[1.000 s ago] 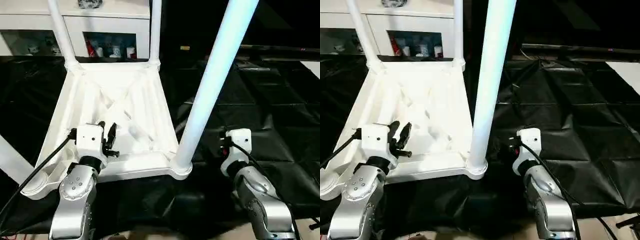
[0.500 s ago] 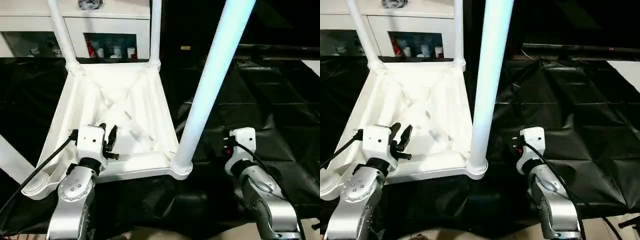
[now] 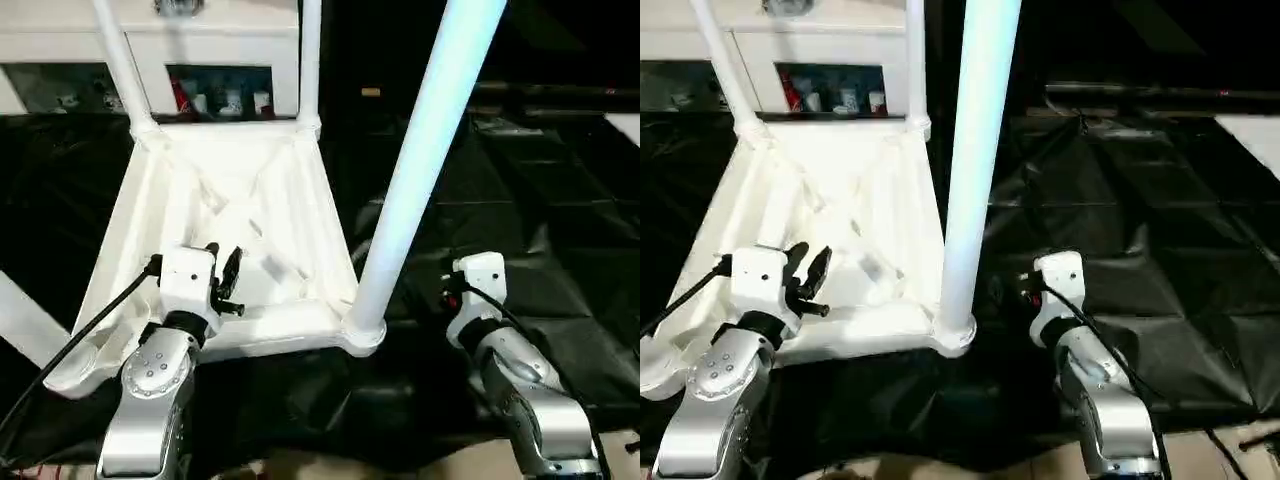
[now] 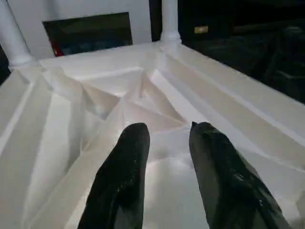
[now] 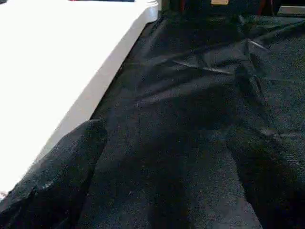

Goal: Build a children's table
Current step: Rotate leg to tighten

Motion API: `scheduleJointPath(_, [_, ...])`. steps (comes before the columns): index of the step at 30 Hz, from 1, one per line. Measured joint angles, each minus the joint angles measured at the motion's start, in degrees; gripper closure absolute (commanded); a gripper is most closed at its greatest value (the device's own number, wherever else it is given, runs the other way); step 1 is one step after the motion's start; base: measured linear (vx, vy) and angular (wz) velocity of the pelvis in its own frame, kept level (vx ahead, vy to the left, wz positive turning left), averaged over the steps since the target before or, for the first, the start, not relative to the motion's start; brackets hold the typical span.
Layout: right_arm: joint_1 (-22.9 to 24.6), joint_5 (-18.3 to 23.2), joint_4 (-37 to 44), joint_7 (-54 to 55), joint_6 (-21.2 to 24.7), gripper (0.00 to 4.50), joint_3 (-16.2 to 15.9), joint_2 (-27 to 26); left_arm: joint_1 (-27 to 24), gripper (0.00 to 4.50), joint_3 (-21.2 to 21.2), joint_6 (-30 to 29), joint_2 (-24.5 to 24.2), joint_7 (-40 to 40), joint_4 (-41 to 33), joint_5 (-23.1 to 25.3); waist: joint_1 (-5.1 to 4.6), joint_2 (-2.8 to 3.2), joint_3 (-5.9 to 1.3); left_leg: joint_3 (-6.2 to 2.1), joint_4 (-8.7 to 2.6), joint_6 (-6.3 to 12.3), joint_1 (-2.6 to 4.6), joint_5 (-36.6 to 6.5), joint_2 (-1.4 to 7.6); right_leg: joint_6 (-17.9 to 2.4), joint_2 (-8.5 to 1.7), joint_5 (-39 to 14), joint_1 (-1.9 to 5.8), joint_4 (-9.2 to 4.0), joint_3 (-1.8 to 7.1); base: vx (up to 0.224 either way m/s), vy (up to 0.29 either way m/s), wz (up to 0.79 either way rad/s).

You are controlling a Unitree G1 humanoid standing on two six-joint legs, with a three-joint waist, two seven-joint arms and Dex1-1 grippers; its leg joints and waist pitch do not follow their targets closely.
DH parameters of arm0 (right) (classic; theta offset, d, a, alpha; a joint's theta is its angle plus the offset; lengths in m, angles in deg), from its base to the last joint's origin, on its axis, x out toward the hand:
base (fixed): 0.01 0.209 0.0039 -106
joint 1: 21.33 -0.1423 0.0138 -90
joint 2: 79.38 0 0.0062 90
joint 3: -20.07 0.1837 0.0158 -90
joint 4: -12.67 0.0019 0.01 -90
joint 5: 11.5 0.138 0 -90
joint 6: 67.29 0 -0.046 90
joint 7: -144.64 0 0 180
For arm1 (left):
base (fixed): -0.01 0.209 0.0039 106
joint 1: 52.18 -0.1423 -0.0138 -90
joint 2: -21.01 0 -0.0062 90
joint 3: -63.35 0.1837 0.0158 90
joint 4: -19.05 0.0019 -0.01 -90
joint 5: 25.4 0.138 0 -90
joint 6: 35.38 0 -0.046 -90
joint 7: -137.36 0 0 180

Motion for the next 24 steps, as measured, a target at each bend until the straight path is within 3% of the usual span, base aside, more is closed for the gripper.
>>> scheduleJointPath(2, [0.09, -0.01, -0.22, -0.03, 0.0, 0.0, -0.05, 0.01, 0.01, 2.84, 0.02, -0.26, 0.0, -0.02, 0.01, 0.0, 0.08, 0.24, 0.02, -0.35, 0.54, 1.07, -1.63, 0.34, 0.15, -0.25, -0.03, 1.01, -0.87, -0.68, -0.56, -0.147, 0.029, 0.04])
scheduleJointPath(3, [0.16, -0.01, -0.58, -0.03, 0.0, 0.0, -0.09, -0.02, -0.05, 2.84, 0.04, -0.4, -0.05, -0.02, 0.07, 0.0, 0.13, 0.56, 0.22, -0.18, 0.51, 1.4, -1.67, 0.54, 0.62, -0.3, -0.11, 1.81, -0.44, -1.86, -1.16, -0.174, 0.034, 0.07])
scheduleJointPath(4, [0.1, -0.02, -0.71, -0.02, 0.0, 0.0, -0.23, -0.03, -0.11, 2.84, -0.04, -0.45, -0.11, -0.05, 0.1, 0.01, -0.03, 1.02, 0.84, 0.0, 0.54, 0.96, -0.89, 0.27, 1.25, -0.05, -0.31, 1.82, 0.46, -2.47, -1.91, -0.209, 0.064, -0.04])
scheduleJointPath(5, [0.13, -0.01, -0.71, -0.04, -0.01, 0.0, -0.56, -0.17, -0.32, 2.84, -0.07, -0.48, -0.31, -0.06, 0.15, 0.0, -0.19, 1.86, 1.61, 0.0, 0.4, 0.74, 0.27, 0.14, 1.82, 0.37, -0.3, 1.03, 1.69, -2.74, -2.99, -0.138, 0.057, -0.15])
scheduleJointPath(6, [0.54, -0.01, -0.54, -0.06, -0.06, 0.0, -0.83, -0.53, 0.1, 2.84, -0.07, -0.51, -0.72, -0.07, 0.13, 0.0, 0.63, 1.72, 2.18, 0.88, 0.01, 0.47, 1.1, 0.25, 1.91, 0.15, -1.05, -4.28, 2.71, 3.86, -2.94, -0.138, 0.057, -0.15])
scheduleJointPath(7, [1.46, -0.05, -0.5, 0.13, -0.16, 0.0, -0.42, -0.45, 1.25, 2.84, 0.43, -0.47, -0.95, -0.05, 0.07, -0.02, 2.27, 1.11, 2.31, 3.1, 0.0, 0.47, 1.28, 0.25, 2.0, -0.36, -1.6, -7.02, 3.53, 8.84, -2.6, -0.132, 0.018, 0.07])
scheduleJointPath(8, [1.56, -0.07, -0.53, 0.28, -0.18, 0.0, 0.39, -0.02, 1.85, 2.84, 0.44, -0.27, -0.9, -0.07, -0.54, -0.03, 4.44, -0.67, 2.04, 5.25, 0.16, 0.42, 1.11, 0.32, 1.97, -0.24, -1.73, -9.99, 5.08, 11.83, -1.25, -0.131, -0.109, 0.14])
scheduleJointPath(9, [0.24, -0.06, -0.7, 0.28, -0.22, 0.0, 0.55, 0.58, 0.66, 2.84, 0.0, -0.03, -0.49, -0.16, -1.19, -0.03, 4.84, -2.29, 1.42, 6.58, 2.79, -1.38, 0.18, -1.11, 2.33, 0.11, -0.92, -16.63, 5.11, 13.69, 2.01, -0.131, -0.109, 0.14])
scheduleJointPath(10, [0.02, -0.01, -0.48, 0.09, -0.43, 0.0, 0.51, 0.85, -1.1, 2.84, -0.15, -0.29, -0.35, -0.19, -0.54, -0.02, 5.07, -1.56, 1.8, 3.19, 6.56, -1.5, -0.63, -1.88, 1.47, 0.03, -0.76, -16.72, 4.89, 14.12, 2.17, -0.053, -0.17, 0.12])
scheduleJointPath(11, [0.56, 0.01, -0.48, 0.06, -0.51, 0.0, 0.52, 0.85, -2.43, 2.84, -0.08, -0.64, -0.41, -0.13, 0.28, -0.02, 5.41, -0.26, 1.91, -0.76, 9.56, -0.96, -0.13, -2.19, 0.09, 0.03, -0.06, -16.68, 5.48, 13.76, 2.66, -0.065, -0.034, 0.08])
scheduleJointPath(12, [1.45, -0.01, -0.5, 0.18, -0.54, 0.0, 0.59, 0.45, -2.31, 2.84, 0.22, -0.84, -0.39, 0.01, 0.54, -0.08, 5.27, 0.36, 2.11, -3.67, 10.33, -1.04, 1.53, -2.36, -1.68, 0.22, -0.07, -16.53, 5.68, 12.96, 2.72, -0.065, -0.034, 0.08])
scheduleJointPath(13, [1.78, -0.07, -0.57, 0.23, -0.53, 0.0, 0.59, 0.66, -1.76, 2.84, 0.24, -0.85, -0.4, 0.23, 0.29, -0.33, 5.11, 0.44, 2.08, -3.83, 6.87, -1.54, 3.38, -4.3, -2.14, 0.27, 0.12, -15.64, 5.72, 11.93, 2.72, -0.058, 0.044, 0.08])
scheduleJointPath(14, [1.62, -0.09, -0.67, 0.39, -0.58, 0.0, 0.71, 0.64, -0.75, 2.84, 0.23, -0.89, -0.58, 0.51, 0.03, -0.74, 4.67, 0.8, 2.21, -3.59, 4.44, -2.5, 4.15, -5.03, -2.08, 0.13, 0.34, -13.7, 5.72, 10.5, 2.66, -0.095, 0.029, 0.26])
scheduleJointPath(15, [1.69, -0.15, -0.78, 0.57, -0.61, 0.0, 0.56, 0.67, -0.7, 2.65, 0.13, -1.07, -0.71, 1.35, -0.49, -1.76, 3.86, 0.58, 2.3, -2.99, 2.57, -2.16, 4.23, -3.87, -1.48, -0.01, 0.89, -11.06, 6.2, 7.78, 2.82, -0.095, 0.029, 0.26])
scheduleJointPath(16, [1.68, -0.16, -0.77, 0.55, -0.62, 0.0, 0.48, 0.74, -1.23, 2.55, 0.13, -1.33, -0.75, 2.11, -0.87, -2.61, 3.25, 0.57, 2.2, -2.6, 1.41, -2.05, 4.58, -3.18, -1.11, -0.31, 1.03, -9.63, 6.48, 6.03, 2.62, -0.128, 0.044, 0.18])
scheduleJointPath(17, [1.47, -0.04, -0.73, 0.26, -0.76, 0.0, 0.44, 0.88, -2.23, 2.55, 0.04, -1.64, -0.87, 2.99, -1.68, -3.83, 2.77, 0.63, 2.01, -2.41, 0.65, -1.77, 4.8, -2.66, -0.96, -0.21, 1.03, -8.65, 7.32, 4.66, 2.32, -0.032, 0.079, -0.02])
scheduleJointPath(19, [1.66, 1.07, -0.47, -2.12, -1.38, 0.0, 0.56, 1.89, -4.97, 2.49, -0.18, -1.48, -2.0, 5.75, -4.24, -6.65, 1.44, 0.63, 1.9, -2.08, -0.29, -1.42, 4.95, -2.32, -0.98, 0.27, 0.91, -7.57, 7.79, 2.89, 2.24, -0.01, 0.078, -0.04])
scheduleJointPath(20, [2.09, 1.66, -0.39, -3.29, -1.55, 0.0, 0.8, 2.71, -6.14, 2.46, -0.24, -1.23, -2.48, 6.87, -5.03, -7.58, 1.05, 0.63, 1.91, -1.84, -0.53, -1.3, 5.03, -2.25, -1.01, 0.4, 0.82, -7.31, 7.92, 2.42, 2.27, -0.004, 0.063, -0.02])
scheduleJointPath(21, [2.38, 2.47, -0.38, -4.55, -1.57, 0.0, 1.06, 3.42, -7.06, 2.14, -0.72, -0.72, -2.54, 7.49, -5.5, -8.28, 0.62, 0.63, 1.92, -1.73, -0.61, -1.22, 5.06, -2.2, -1.01, 0.52, 0.78, -7.16, 8.03, 2.15, 2.3, -0.004, 0.063, -0.02])
scheduleJointPath(24, [4.02, 5.92, 1.63, -11.45, -1.4, 0.0, 1.05, 6.31, -9.59, 2.1, -5.53, 2.88, -2.29, 7.29, -6.07, -10.9, -0.33, 0.45, 1.96, -1.23, -0.92, -0.88, 5.08, -2.0, -1.0, 0.82, 0.63, -6.86, 8.13, 1.53, 2.41, 0.001, 0.017, 0.0])
